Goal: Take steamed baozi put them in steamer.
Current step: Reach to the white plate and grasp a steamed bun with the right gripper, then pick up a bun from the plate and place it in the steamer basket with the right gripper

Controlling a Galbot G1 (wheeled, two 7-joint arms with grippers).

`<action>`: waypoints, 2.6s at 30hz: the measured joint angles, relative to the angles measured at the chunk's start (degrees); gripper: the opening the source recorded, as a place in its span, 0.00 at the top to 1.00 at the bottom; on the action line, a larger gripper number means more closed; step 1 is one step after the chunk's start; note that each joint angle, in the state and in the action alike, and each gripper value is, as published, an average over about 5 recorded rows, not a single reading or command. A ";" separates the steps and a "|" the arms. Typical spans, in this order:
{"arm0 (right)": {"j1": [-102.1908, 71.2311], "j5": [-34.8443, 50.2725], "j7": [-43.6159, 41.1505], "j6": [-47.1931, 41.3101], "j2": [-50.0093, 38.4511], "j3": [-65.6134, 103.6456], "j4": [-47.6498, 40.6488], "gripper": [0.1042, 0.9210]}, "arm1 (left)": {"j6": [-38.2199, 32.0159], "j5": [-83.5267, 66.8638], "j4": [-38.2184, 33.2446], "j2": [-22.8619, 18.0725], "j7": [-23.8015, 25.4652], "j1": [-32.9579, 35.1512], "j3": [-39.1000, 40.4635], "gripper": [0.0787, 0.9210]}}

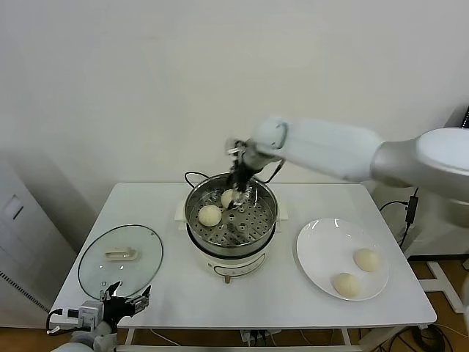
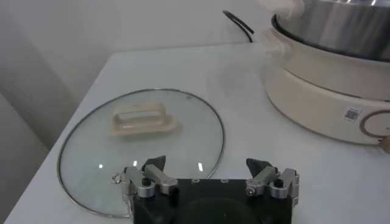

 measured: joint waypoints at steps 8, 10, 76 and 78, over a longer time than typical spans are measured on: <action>4.76 -6.79 -6.25 3.61 -12.61 -5.18 5.80 0.12 | -0.07 -0.06 -0.57 0.19 0.03 0.35 -0.20 0.12; 5.05 -8.63 -7.30 4.53 -15.67 -5.98 7.09 0.12 | -0.07 -0.07 -0.72 0.17 0.03 0.39 -0.20 0.12; -26.37 -29.91 -10.30 12.84 -31.55 11.81 6.02 0.59 | 0.16 0.30 -0.85 -0.10 -0.10 0.66 0.60 0.12; -24.18 -29.48 -10.67 13.16 -31.17 11.30 6.00 0.59 | 0.19 0.30 -0.85 -0.04 -0.10 0.60 0.65 0.12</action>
